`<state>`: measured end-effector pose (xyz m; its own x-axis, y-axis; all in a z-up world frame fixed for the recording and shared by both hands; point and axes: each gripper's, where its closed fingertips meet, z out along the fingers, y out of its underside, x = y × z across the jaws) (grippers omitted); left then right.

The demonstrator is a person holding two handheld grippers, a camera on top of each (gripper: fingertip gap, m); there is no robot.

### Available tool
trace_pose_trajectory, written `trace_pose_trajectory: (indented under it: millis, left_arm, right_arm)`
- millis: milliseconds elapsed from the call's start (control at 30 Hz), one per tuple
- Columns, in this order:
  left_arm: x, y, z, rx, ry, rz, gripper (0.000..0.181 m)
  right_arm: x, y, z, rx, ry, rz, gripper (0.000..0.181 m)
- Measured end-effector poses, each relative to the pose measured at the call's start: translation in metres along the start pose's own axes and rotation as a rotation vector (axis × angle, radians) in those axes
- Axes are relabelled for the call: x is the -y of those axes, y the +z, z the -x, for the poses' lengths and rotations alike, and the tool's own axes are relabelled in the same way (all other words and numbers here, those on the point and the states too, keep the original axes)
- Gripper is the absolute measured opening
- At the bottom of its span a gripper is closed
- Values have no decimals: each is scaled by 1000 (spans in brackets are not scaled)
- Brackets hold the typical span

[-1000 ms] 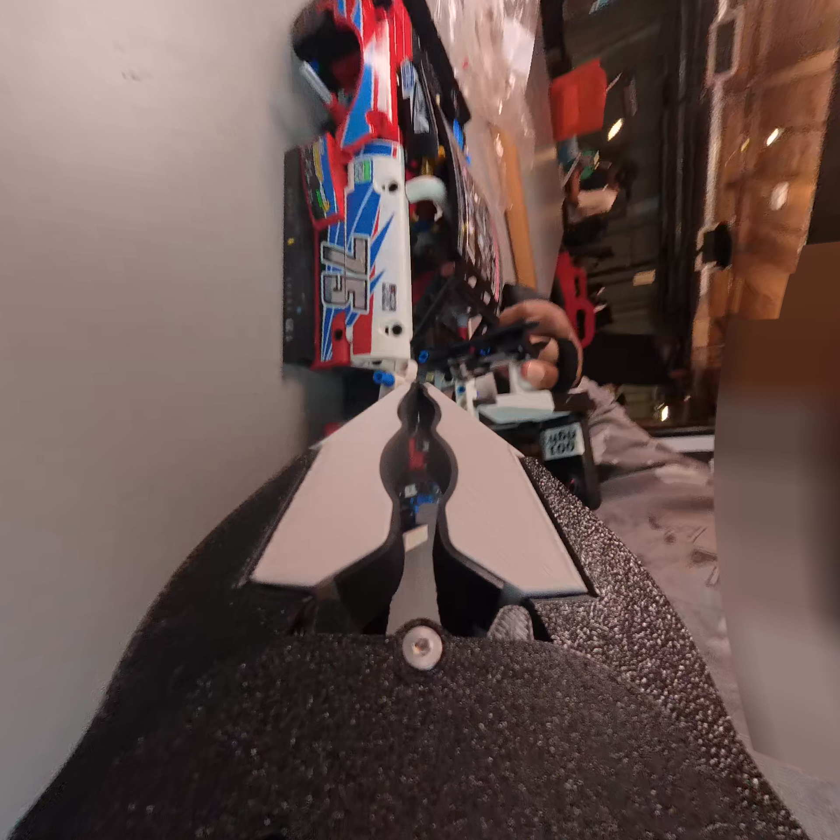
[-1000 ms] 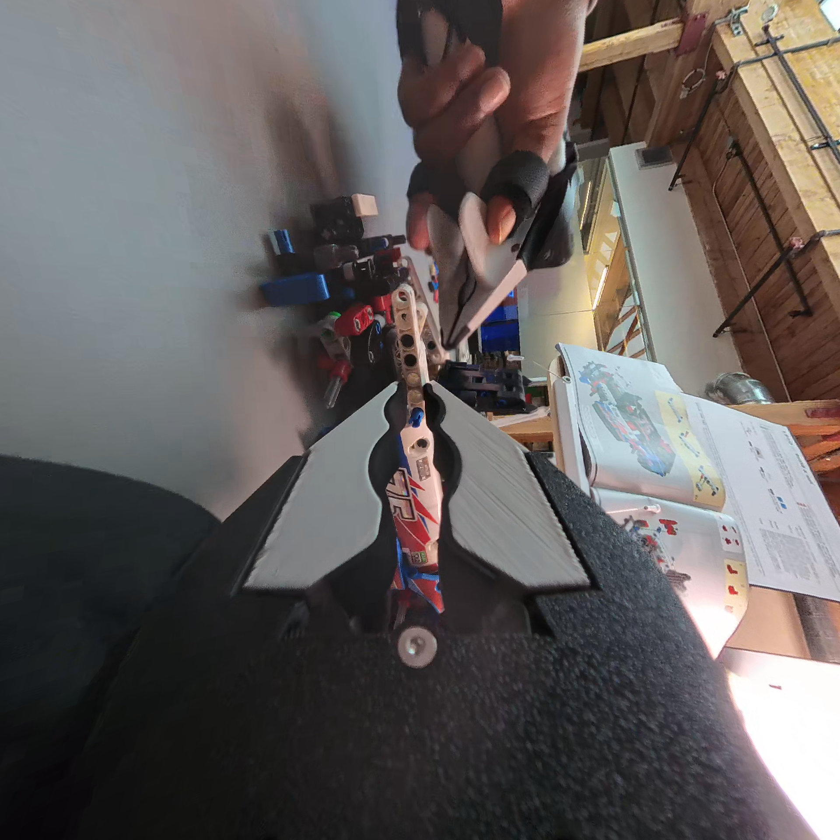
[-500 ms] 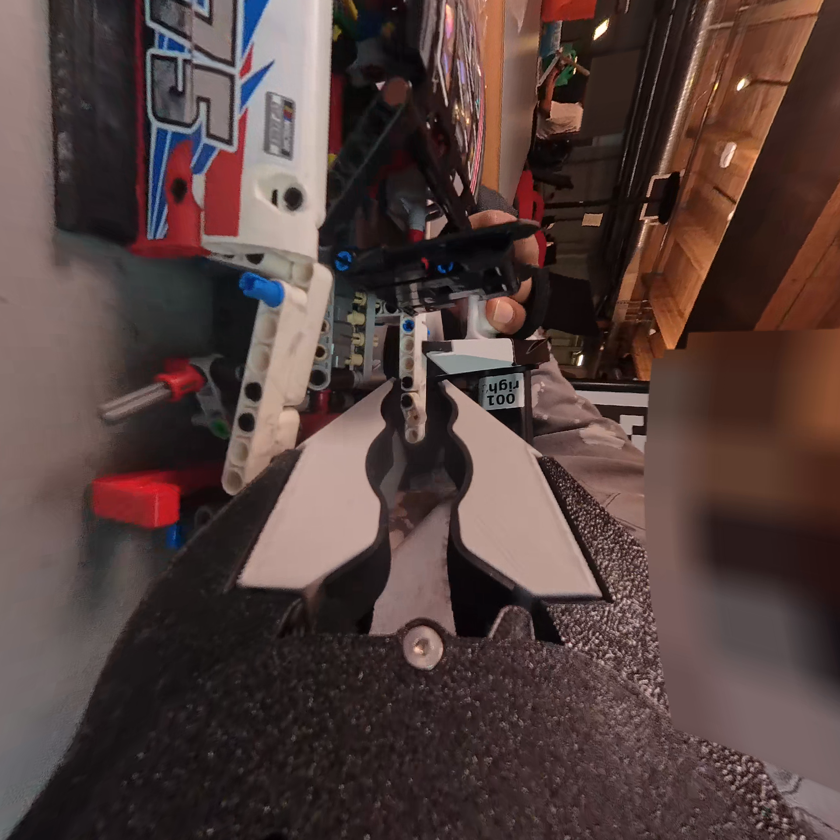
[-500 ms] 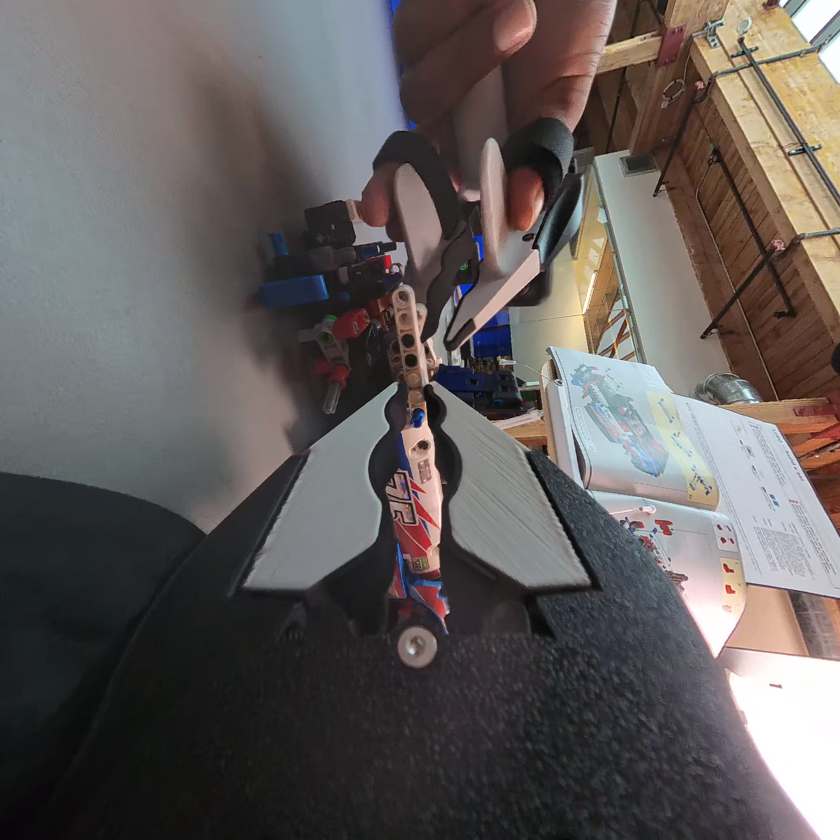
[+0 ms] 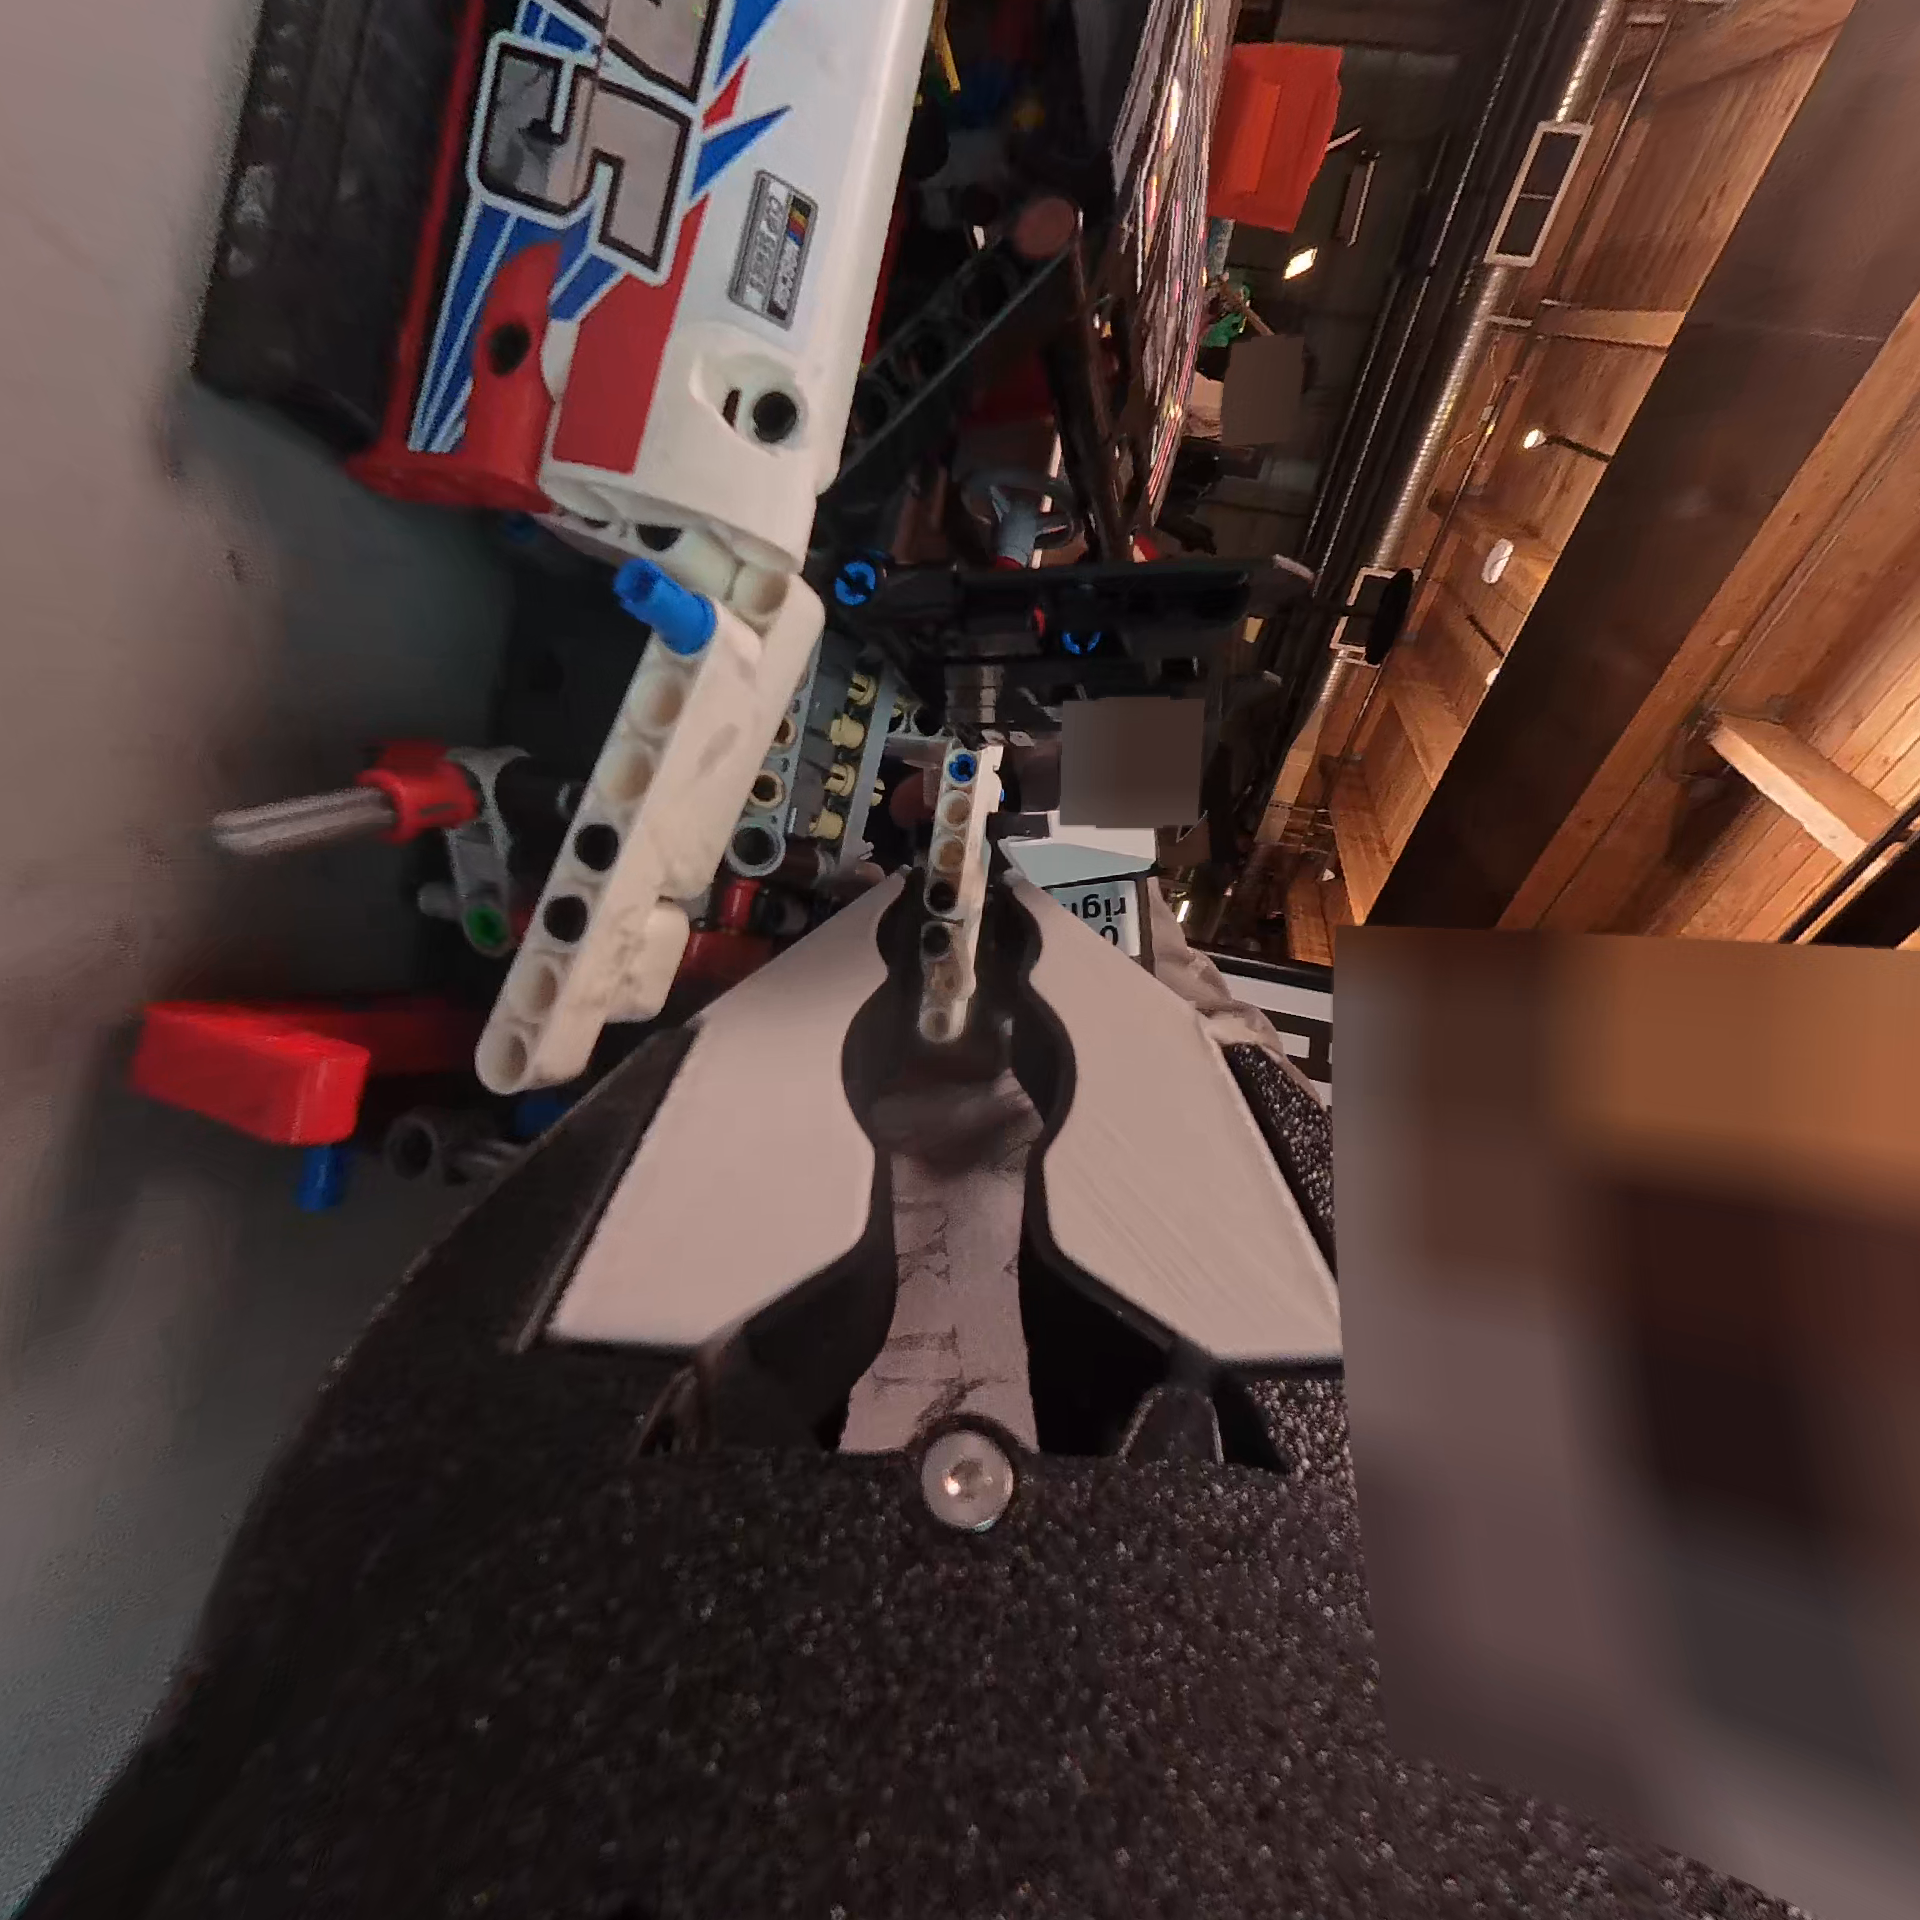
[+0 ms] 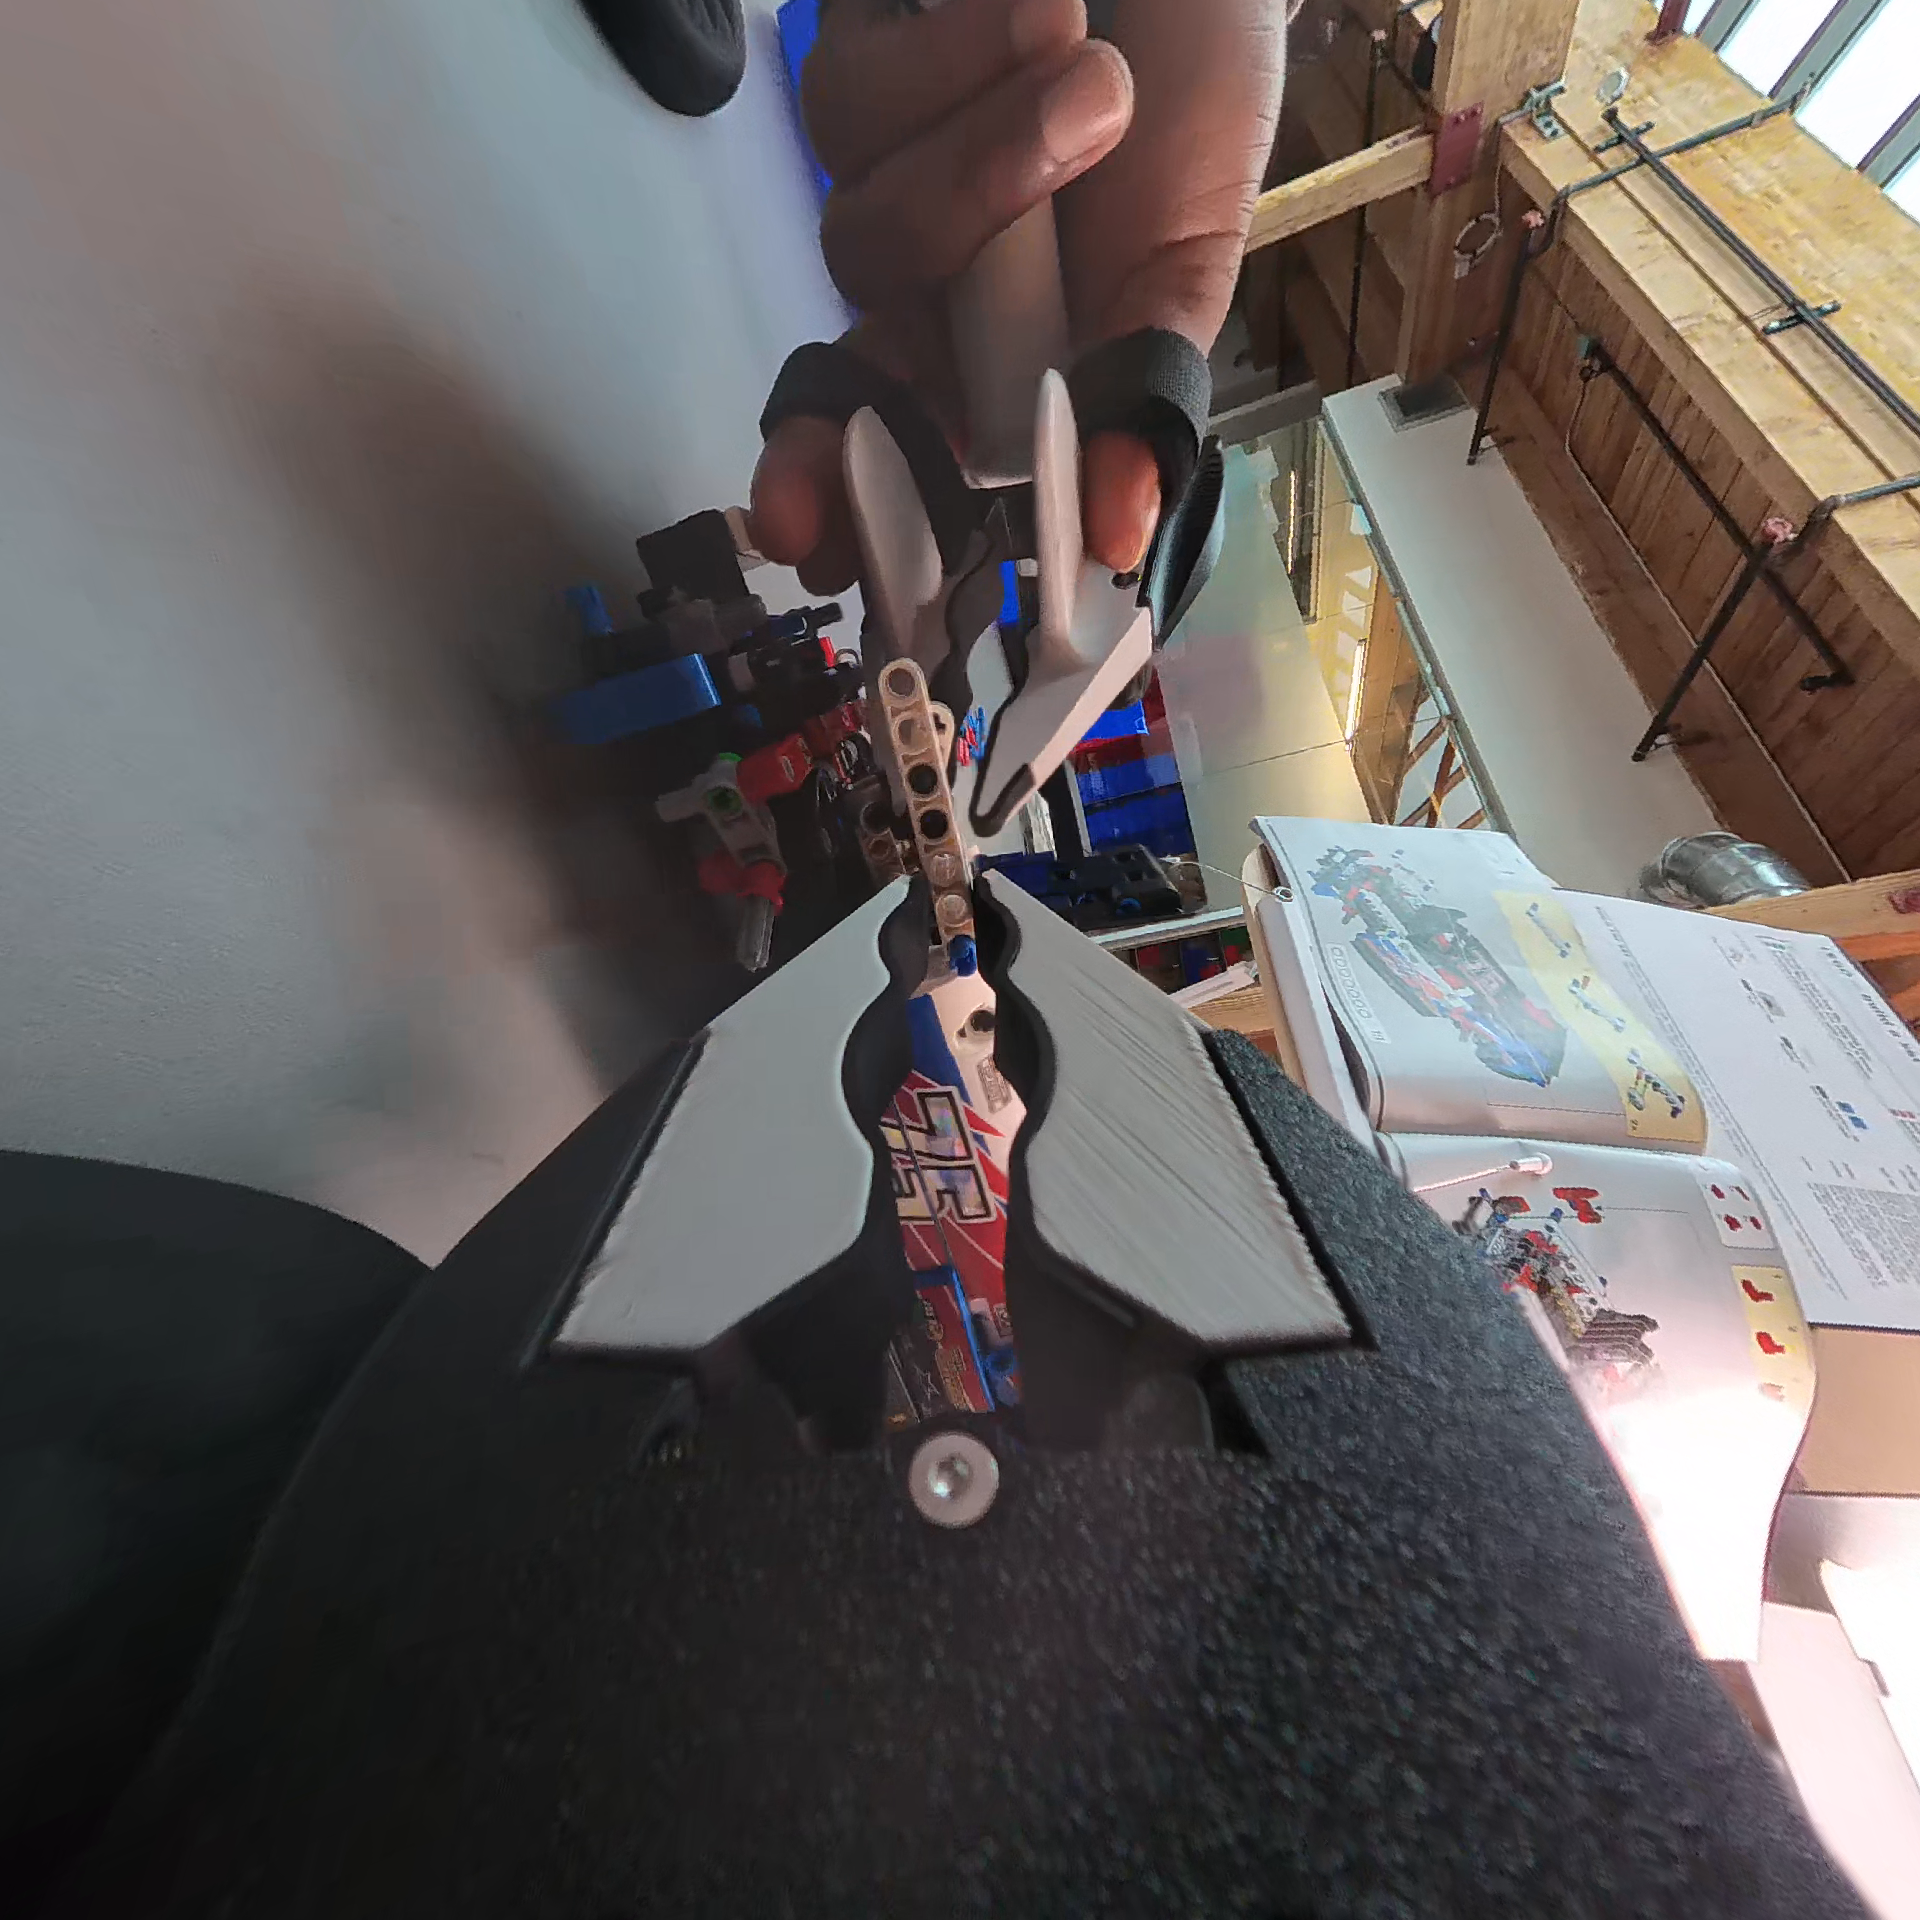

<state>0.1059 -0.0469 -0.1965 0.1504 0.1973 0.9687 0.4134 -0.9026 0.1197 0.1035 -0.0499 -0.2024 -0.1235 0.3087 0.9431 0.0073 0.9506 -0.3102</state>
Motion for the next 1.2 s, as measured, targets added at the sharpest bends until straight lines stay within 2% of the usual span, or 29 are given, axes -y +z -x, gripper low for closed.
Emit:
trace_pose_trajectory:
  millis: [33, 67, 300, 467, 633, 700, 800, 1000, 1200]
  left_arm:
    - [1, 0, -3, -21, -18, -4, 17]
    - [2, 0, -6, -43, -36, -9, 23]
    - [6, 4, -5, -74, -41, -42, 7]
    - [12, 7, -8, -94, 5, -97, 7]
    - [12, 7, -14, -127, -6, -107, 24]
    - [12, 8, -8, -92, 14, -125, 13]
    - [14, 9, -9, -111, 18, -158, 7]
    - [17, 11, -2, -48, 183, -179, 5]
    - [20, 9, 3, -22, 222, -199, 4]
  right_arm:
    - [-1, 0, -2, -2, 16, -1, 7]
    - [-2, 0, -3, -5, 18, 0, 7]
    - [-7, 1, -8, -20, 7, 10, 6]
    - [-14, 3, -14, -36, -7, 22, 7]
    - [-15, 5, -14, -37, -12, 20, 6]
    - [-15, 7, -13, -38, -17, 25, 7]
    - [-17, 7, -17, -56, -17, 33, 7]
    - [-24, 8, -15, -47, -85, 71, 6]
    - [-28, 12, -13, -5, -92, 111, 5]
